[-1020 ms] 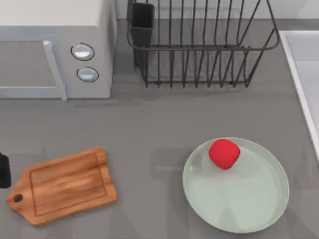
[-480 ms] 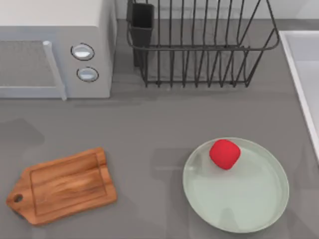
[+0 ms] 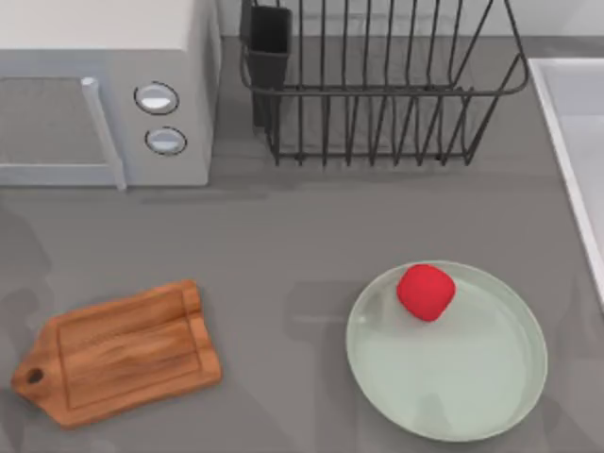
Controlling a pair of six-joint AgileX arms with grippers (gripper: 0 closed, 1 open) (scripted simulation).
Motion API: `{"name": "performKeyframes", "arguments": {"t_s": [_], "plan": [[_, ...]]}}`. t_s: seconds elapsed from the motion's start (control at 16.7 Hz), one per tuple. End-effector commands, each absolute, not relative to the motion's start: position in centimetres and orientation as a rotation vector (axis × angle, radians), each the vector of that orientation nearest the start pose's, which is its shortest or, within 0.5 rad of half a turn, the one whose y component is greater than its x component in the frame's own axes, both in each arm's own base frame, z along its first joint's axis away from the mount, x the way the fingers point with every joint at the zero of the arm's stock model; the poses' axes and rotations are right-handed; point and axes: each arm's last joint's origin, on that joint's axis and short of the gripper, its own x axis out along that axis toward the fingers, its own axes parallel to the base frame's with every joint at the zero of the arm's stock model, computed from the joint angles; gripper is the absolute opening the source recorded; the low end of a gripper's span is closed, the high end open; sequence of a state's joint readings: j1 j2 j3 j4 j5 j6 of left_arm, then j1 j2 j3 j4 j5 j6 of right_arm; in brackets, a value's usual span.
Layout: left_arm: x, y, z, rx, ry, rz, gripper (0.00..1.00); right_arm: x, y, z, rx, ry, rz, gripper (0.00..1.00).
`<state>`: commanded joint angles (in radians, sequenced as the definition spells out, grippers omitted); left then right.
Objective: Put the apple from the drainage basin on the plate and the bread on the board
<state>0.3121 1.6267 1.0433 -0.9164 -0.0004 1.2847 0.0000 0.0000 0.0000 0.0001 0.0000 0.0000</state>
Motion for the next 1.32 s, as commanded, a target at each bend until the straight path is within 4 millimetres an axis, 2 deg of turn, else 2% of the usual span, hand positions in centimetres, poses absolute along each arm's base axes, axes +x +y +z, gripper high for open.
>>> {"name": "performKeyframes", "arguments": {"t_s": [0.18,0.6,1.32], "plan": [[27.9,9.7,17.2,0.794,1.419,-0.787,1.00,10.6,-0.1,16.0,0.000,0.000,0.000,1.00],[27.9,9.5,17.0,0.797,1.419,-0.792,1.00,10.6,-0.1,16.0,0.000,0.000,0.000,1.00],[28.2,9.7,13.3,0.795,1.420,-0.791,1.00,10.6,-0.1,16.0,0.000,0.000,0.000,1.00]]}}
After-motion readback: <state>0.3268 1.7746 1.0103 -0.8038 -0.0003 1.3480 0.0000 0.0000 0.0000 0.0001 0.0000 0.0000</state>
